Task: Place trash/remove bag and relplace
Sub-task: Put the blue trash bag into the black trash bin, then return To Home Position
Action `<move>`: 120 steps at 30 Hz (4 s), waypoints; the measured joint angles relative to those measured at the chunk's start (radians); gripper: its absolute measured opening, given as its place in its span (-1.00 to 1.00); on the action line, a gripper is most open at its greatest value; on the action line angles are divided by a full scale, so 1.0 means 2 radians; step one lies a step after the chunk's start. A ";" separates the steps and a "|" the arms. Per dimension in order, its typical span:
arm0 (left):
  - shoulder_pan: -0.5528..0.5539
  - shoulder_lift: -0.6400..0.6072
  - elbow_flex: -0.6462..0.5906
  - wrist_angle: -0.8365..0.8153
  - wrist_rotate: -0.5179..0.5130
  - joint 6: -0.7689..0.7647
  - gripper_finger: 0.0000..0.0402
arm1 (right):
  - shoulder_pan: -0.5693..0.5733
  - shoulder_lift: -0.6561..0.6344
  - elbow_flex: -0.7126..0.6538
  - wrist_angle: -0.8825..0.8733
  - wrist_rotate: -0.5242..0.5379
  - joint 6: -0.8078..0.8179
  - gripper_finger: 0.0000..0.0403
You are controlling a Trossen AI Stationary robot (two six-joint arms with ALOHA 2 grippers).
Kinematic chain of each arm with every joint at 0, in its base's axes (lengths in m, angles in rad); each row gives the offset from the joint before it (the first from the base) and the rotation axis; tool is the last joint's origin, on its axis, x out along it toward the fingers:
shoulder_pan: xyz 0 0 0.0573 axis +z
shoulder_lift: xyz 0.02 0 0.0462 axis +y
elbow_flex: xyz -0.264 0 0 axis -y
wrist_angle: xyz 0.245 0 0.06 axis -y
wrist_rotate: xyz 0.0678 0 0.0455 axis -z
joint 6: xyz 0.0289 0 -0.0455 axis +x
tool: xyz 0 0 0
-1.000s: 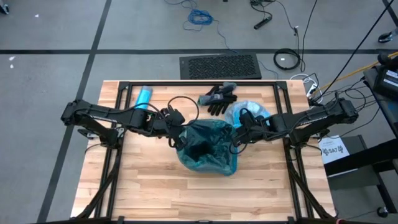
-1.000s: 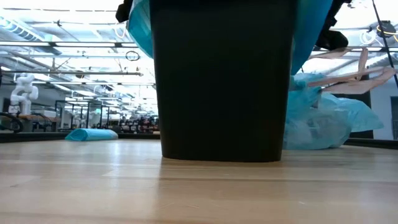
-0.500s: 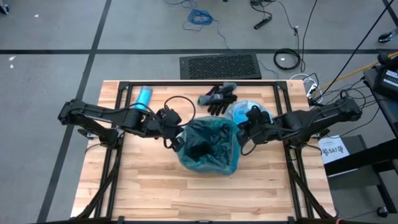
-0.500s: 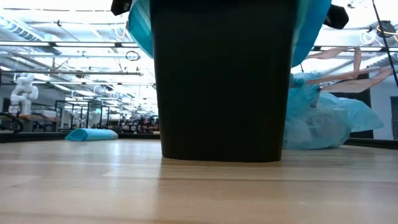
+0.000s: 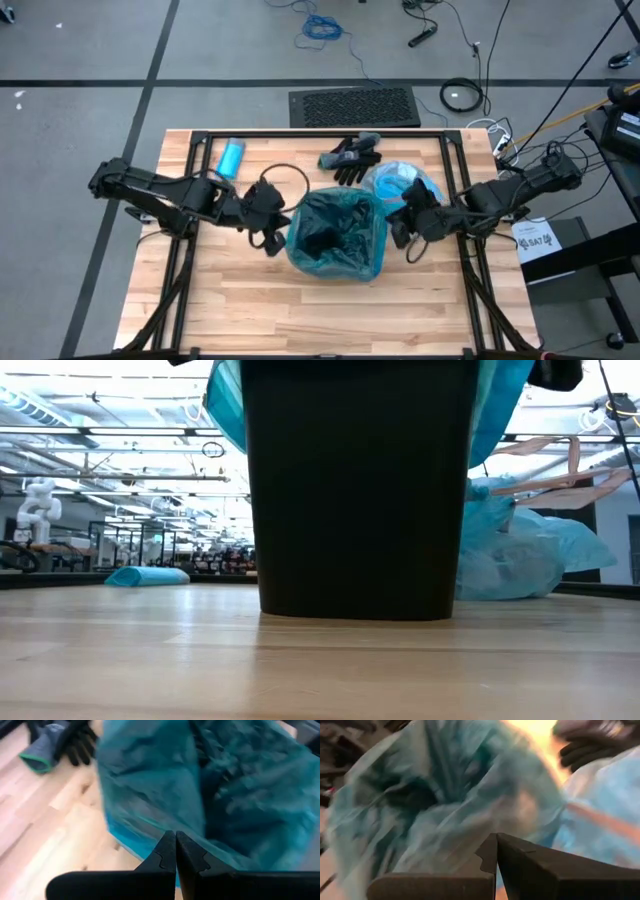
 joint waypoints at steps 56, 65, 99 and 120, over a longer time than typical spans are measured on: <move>-0.090 0.083 0.000 -0.002 -0.023 -0.074 -0.99 | 0.151 0.147 0.000 0.074 0.026 0.169 -1.00; -0.090 0.039 0.000 -0.013 -0.062 -0.073 -0.99 | 0.154 0.104 0.000 0.029 0.025 0.168 -1.00; -0.132 -0.168 -0.246 0.247 -0.052 -0.027 -0.99 | 0.153 0.071 0.000 -0.054 0.021 0.166 -1.00; -0.128 -0.174 -0.248 0.236 0.028 0.125 -0.99 | 0.150 0.064 -0.001 -0.057 -0.006 -0.018 -1.00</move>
